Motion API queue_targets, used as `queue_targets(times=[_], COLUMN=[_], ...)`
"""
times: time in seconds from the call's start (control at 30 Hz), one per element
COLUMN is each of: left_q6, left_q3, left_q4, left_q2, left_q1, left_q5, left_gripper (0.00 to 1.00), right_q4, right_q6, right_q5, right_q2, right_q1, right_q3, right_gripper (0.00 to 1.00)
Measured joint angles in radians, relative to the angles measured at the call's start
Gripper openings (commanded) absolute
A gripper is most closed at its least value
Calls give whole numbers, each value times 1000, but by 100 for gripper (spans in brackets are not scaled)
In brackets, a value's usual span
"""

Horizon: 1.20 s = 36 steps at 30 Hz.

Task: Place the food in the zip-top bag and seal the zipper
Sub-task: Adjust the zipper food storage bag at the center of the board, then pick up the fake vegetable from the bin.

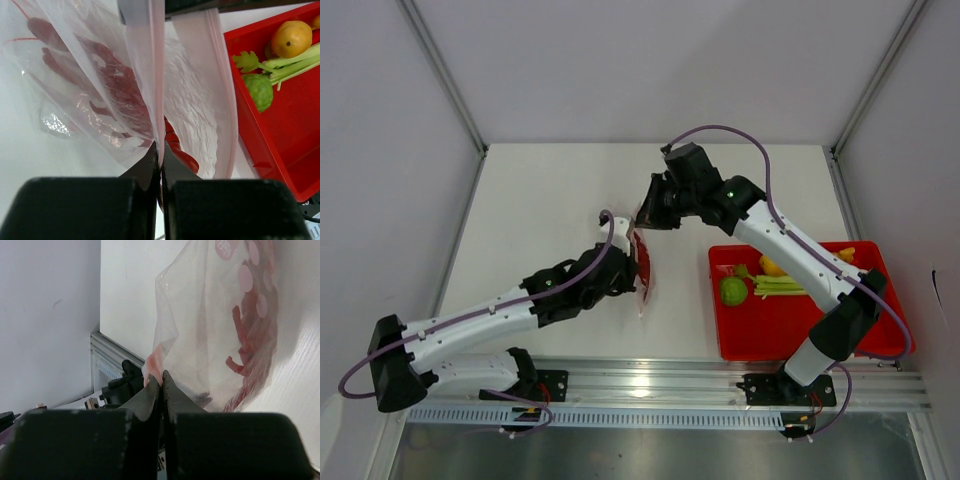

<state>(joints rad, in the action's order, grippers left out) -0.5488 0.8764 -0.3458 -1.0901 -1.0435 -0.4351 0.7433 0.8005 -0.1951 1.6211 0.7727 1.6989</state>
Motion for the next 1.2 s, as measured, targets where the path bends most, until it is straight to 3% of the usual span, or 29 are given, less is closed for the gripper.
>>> queue_targets(times=[0.2, 0.5, 0.77, 0.9, 0.93, 1.0, 1.03, 1.2], left_q6=[19, 80, 111, 127, 131, 132, 132, 131], left_q3=[11, 219, 230, 223, 223, 223, 223, 223], left_q4=[-47, -197, -272, -278, -277, -272, -270, -251], left_q2=[33, 167, 163, 148, 141, 121, 112, 50], left_q1=[47, 56, 81, 114, 126, 142, 146, 156], left_q5=[58, 117, 154, 201, 213, 238, 246, 289], left_gripper=[0, 1, 1, 1, 0, 1, 1, 0], right_q4=[8, 47, 5, -2, 5, 41, 63, 102], right_q6=[-15, -57, -61, -78, -87, -106, -117, -151], right_q5=[-5, -58, -121, -128, -120, -86, -66, 9], right_q2=[4, 1, 4, 49, 60, 77, 78, -35], right_q1=[-28, -109, -119, -125, -125, -126, -127, -131], right_q3=[0, -16, -44, -49, -48, -49, -51, -174], right_gripper=[0, 0, 3, 27, 40, 53, 70, 80])
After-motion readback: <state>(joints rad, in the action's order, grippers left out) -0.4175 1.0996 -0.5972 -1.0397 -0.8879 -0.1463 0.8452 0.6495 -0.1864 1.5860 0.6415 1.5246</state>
